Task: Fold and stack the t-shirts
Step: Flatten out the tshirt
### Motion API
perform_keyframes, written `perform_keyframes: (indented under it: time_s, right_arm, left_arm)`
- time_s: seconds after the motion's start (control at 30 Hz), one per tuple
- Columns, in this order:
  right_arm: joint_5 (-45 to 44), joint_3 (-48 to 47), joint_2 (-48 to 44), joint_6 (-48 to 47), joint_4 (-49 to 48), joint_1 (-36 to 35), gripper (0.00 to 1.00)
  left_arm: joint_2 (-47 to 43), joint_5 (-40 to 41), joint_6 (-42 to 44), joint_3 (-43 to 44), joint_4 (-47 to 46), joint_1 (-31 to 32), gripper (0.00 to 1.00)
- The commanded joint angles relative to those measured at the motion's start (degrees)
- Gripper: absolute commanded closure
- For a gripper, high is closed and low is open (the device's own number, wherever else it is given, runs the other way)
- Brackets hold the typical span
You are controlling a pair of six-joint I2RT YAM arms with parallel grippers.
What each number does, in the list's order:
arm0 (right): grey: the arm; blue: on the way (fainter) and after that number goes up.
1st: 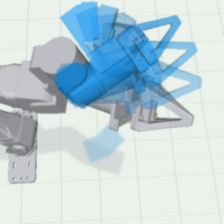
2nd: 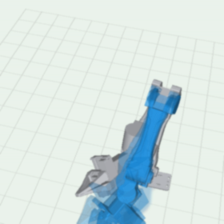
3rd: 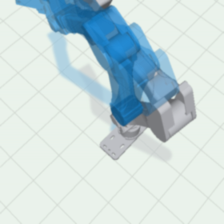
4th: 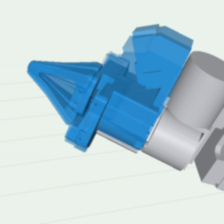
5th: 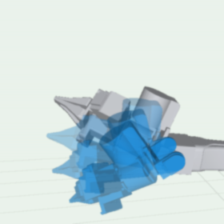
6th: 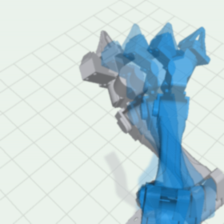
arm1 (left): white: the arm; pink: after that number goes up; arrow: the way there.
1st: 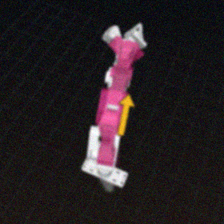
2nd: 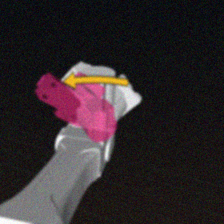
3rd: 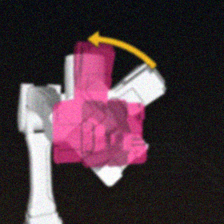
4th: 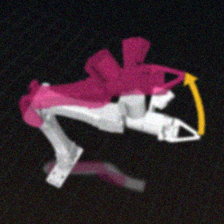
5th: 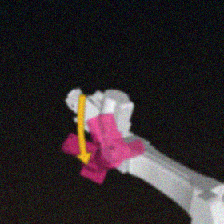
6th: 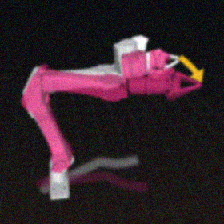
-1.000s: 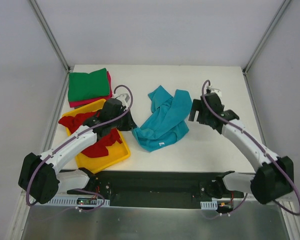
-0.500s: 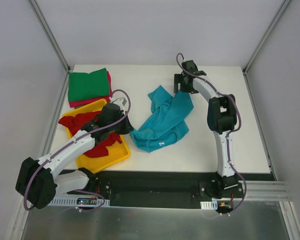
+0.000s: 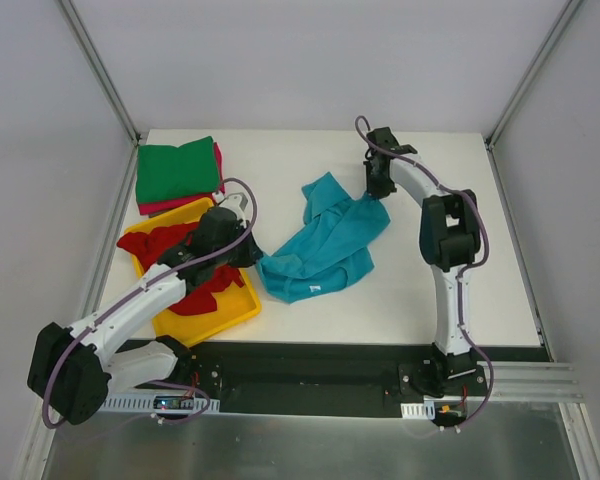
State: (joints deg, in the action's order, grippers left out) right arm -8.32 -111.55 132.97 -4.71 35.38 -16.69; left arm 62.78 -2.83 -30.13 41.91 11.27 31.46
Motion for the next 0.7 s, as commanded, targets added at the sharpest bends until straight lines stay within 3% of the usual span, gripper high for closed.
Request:
perform_keyframes:
  time_s: [0.0,0.2,0.33,0.47,0.67]
  right_arm:
    - [-3.2,4.0,-15.4,-0.7,1.3,0.2,0.99]
    - [-10.5,13.6,-41.8,-0.7,2.6,0.1,0.99]
    - [-13.1,14.9,-57.2,-1.4,7.3,0.2,0.99]
    - [-11.6,12.9,-71.3,-1.5,8.7,0.1,0.99]
    - [-7.5,4.6,-83.9,-1.0,11.7,0.2,0.99]
  left_arm:
    - [-4.9,5.5,1.6,4.0,0.3,-0.1,1.00]
    - [-12.0,9.3,4.2,11.9,2.4,-0.1,1.00]
    - [-17.0,8.5,6.3,19.3,3.0,-0.1,1.00]
    - [-19.6,2.9,8.8,29.5,3.0,0.0,1.00]
    - [-20.8,-8.8,10.3,41.8,3.1,0.0,1.00]
